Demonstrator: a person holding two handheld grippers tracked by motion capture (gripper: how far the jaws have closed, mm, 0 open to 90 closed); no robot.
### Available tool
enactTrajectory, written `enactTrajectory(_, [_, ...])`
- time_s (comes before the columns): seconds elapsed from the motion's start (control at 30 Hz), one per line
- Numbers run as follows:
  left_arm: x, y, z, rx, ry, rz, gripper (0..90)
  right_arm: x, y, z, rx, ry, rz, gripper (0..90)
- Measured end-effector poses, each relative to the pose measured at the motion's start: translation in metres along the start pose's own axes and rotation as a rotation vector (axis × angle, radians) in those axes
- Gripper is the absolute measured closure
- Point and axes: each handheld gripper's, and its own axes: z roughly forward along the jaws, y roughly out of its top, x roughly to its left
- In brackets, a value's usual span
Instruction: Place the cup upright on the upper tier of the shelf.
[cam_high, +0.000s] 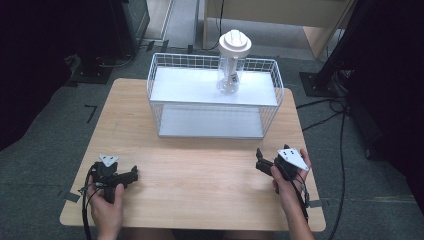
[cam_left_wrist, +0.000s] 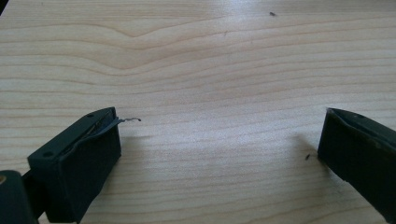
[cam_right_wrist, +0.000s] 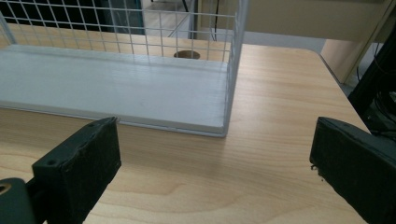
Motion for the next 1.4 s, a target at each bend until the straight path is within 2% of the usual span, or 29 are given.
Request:
enactTrajectory(0.2, [0.0,0.0,0.0,0.0,0.0,0.0,0.0,-0.016,-0.01,-0.009,0.018,-0.033,0.006,1.9])
enactTrajectory(0.93, [-0.002,0.0,0.0,0.001,-0.006,0.007,0.0,-0.06,-0.045,-0.033,0.089,-0.124,0.023,1.9])
enactTrajectory(1.27, [-0.002,0.0,0.0,0.001,-0.006,0.005,0.0,-0.076,-0.057,-0.044,0.132,-0.137,0.022,2.0])
enactTrajectory(1.37, [-0.002,0.0,0.0,0.001,-0.006,0.007,0.0,-0.081,-0.058,-0.046,0.157,-0.111,0.034,2.0])
enactTrajectory(1.4, [-0.002,0.0,0.0,0.002,-0.006,0.007,0.0,-0.082,-0.06,-0.048,0.187,-0.08,0.021,2.0])
